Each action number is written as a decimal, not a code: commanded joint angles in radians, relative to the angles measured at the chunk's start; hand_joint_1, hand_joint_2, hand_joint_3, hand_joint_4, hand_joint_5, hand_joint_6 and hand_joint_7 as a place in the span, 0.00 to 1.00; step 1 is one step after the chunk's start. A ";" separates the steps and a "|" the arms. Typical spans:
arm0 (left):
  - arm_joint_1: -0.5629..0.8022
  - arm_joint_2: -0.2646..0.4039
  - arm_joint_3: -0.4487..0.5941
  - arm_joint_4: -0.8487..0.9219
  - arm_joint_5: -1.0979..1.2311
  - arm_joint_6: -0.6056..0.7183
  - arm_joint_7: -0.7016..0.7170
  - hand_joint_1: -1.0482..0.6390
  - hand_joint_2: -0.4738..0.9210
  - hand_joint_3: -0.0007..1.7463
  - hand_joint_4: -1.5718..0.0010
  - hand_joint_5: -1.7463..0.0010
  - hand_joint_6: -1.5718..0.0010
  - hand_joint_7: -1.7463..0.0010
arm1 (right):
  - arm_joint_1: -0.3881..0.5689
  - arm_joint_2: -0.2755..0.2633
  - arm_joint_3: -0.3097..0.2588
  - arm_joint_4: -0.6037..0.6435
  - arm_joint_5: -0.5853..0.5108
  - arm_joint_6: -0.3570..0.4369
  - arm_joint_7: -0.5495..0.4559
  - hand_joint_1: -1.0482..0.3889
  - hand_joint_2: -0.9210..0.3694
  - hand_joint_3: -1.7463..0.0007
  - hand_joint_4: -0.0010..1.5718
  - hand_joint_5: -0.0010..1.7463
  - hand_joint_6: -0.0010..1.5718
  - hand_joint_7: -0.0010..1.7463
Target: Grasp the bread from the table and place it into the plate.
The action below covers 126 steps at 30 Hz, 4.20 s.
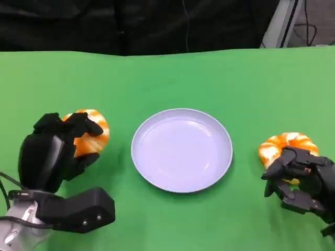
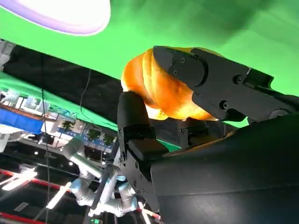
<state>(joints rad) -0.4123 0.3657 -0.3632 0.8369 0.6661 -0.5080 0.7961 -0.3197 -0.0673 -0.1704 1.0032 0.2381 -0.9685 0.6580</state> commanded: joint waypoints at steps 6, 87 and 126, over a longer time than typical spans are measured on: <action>0.018 -0.022 0.006 -0.188 0.043 -0.010 -0.007 0.58 1.00 0.18 0.59 0.03 0.49 0.30 | -0.013 -0.005 -0.005 0.003 0.014 0.009 0.010 0.78 0.11 0.55 0.52 0.86 0.54 0.63; -0.116 -0.188 -0.061 -0.075 0.040 -0.148 -0.162 0.60 0.84 0.36 0.54 0.09 0.42 0.39 | -0.010 0.003 0.000 -0.006 -0.011 -0.014 -0.028 0.77 0.11 0.58 0.52 0.83 0.56 0.60; -0.196 -0.252 -0.056 0.123 -0.052 -0.190 -0.304 0.54 1.00 0.09 0.44 0.76 0.32 0.96 | -0.011 0.001 0.002 -0.004 -0.027 -0.030 -0.044 0.77 0.13 0.56 0.52 0.83 0.56 0.58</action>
<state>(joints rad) -0.5967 0.1075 -0.4280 0.9562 0.6198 -0.7048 0.4988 -0.3281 -0.0538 -0.1661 0.9974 0.2069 -0.9868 0.6220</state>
